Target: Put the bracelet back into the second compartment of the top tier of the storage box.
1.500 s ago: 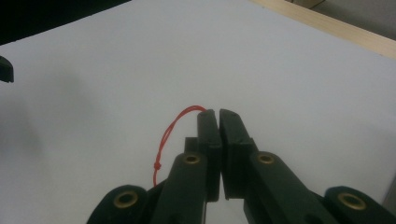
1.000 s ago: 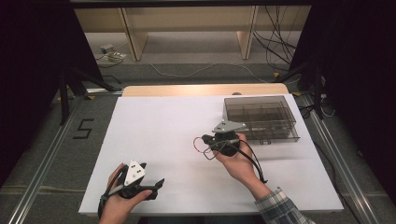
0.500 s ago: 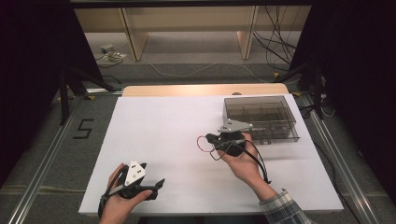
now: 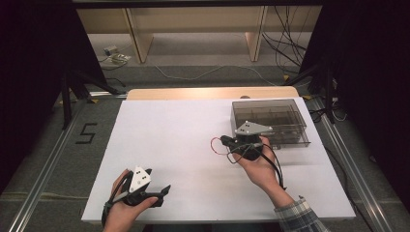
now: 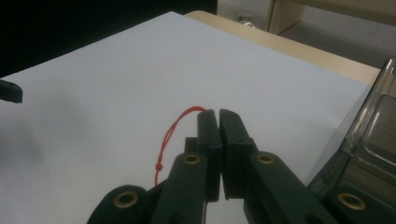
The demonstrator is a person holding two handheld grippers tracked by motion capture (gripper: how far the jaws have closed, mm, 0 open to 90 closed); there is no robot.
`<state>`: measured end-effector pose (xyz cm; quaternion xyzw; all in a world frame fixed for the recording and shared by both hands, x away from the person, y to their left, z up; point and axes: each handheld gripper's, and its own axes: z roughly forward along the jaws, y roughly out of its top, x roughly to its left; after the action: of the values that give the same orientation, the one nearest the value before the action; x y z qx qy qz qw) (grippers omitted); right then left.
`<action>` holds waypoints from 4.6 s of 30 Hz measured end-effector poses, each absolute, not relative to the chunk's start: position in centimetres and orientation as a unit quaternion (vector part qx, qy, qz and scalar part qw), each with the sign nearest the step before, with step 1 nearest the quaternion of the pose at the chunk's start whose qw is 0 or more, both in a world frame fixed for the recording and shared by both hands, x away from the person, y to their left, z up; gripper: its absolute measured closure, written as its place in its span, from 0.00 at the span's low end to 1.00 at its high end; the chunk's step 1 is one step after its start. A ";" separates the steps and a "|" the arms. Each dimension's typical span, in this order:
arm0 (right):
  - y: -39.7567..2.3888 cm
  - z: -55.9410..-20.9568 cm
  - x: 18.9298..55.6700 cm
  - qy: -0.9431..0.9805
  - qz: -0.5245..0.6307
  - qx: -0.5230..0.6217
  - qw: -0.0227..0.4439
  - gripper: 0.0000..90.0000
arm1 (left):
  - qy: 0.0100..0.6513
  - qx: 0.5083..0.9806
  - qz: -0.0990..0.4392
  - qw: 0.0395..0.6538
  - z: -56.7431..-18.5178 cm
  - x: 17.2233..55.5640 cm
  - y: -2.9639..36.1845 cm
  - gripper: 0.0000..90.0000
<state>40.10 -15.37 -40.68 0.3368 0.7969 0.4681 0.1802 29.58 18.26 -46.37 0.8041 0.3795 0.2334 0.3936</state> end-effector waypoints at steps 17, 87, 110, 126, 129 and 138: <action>-17.2 -40.1 40.1 0.786 0.472 0.352 0.190 0.98 | 0.380 0.804 0.234 0.394 -46.4 29.6 18.2 0.18; -24.9 -38.6 40.5 0.739 0.479 0.417 0.223 0.98 | 0.379 0.803 0.234 0.395 -46.4 29.6 18.1 0.18; -26.1 -38.5 40.6 0.732 0.476 0.430 0.228 0.98 | 0.378 0.803 0.236 0.395 -46.3 29.6 18.2 0.18; -27.0 -38.5 40.6 0.730 0.470 0.439 0.232 0.98 | 0.378 0.803 0.236 0.395 -46.3 29.6 18.2 0.18; -27.1 -38.5 40.6 0.730 0.468 0.440 0.232 0.98 | 0.378 0.803 0.236 0.395 -46.3 29.6 18.2 0.18; -27.4 -38.5 40.6 0.730 0.466 0.443 0.233 0.98 | 0.379 0.803 0.236 0.396 -46.4 29.6 18.2 0.18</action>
<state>40.57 -27.38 -38.49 0.4427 0.7299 0.4660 0.2327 29.58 18.18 -46.35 0.8026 0.3790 0.2361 0.3955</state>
